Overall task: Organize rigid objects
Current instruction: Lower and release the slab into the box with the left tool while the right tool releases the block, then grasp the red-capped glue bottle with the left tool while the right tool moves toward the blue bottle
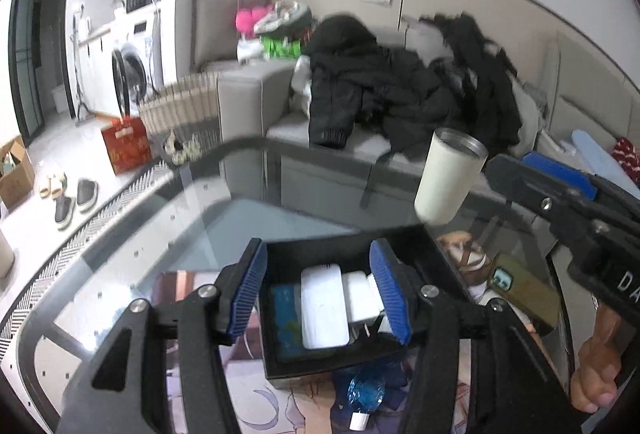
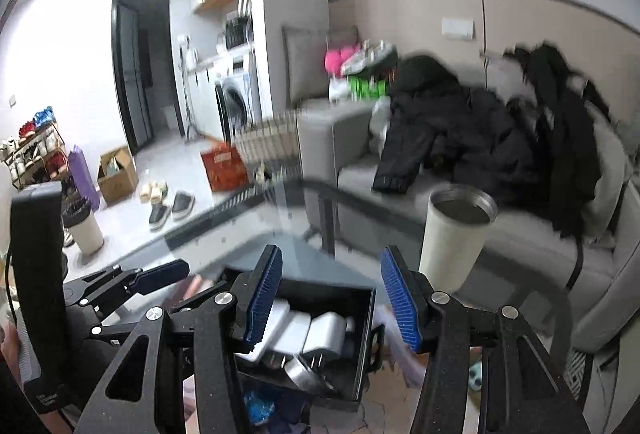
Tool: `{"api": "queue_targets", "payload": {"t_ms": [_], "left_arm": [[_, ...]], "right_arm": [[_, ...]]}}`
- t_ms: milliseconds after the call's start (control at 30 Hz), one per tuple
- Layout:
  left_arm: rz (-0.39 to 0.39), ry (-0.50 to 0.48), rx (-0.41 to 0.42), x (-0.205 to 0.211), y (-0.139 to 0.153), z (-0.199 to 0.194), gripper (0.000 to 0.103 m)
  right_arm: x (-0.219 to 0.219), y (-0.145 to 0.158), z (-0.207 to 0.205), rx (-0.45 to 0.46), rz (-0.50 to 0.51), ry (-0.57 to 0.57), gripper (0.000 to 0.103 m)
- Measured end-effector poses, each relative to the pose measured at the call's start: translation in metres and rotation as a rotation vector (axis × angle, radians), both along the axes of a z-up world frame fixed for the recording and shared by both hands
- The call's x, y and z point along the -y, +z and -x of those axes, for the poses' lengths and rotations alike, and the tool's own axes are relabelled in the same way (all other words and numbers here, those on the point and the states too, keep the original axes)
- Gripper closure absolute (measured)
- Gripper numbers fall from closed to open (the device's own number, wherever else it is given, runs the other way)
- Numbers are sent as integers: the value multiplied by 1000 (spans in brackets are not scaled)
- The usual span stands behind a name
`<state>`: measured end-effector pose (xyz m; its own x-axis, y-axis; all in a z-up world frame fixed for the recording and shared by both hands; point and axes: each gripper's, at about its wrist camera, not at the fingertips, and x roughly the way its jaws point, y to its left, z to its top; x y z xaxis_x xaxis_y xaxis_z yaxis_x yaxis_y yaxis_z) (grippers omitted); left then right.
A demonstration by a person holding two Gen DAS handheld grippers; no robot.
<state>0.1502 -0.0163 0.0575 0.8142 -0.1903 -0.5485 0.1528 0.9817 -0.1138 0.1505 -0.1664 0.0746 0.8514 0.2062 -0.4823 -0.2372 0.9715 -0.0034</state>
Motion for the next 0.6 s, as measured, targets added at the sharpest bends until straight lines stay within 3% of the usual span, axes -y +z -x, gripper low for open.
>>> {"api": "queue_targets", "payload": {"t_ms": [200, 367, 467, 600], "left_arm": [[-32, 19, 241, -5, 37, 48, 42], [-13, 30, 362, -15, 48, 89, 37], [-34, 25, 370, -15, 44, 101, 31], [-43, 9, 337, -19, 34, 109, 31]], "right_arm": [[3, 34, 51, 186, 0, 16, 50], [9, 47, 90, 275, -13, 27, 50], [10, 46, 113, 315, -2, 47, 50], [14, 36, 126, 289, 19, 77, 50]]}}
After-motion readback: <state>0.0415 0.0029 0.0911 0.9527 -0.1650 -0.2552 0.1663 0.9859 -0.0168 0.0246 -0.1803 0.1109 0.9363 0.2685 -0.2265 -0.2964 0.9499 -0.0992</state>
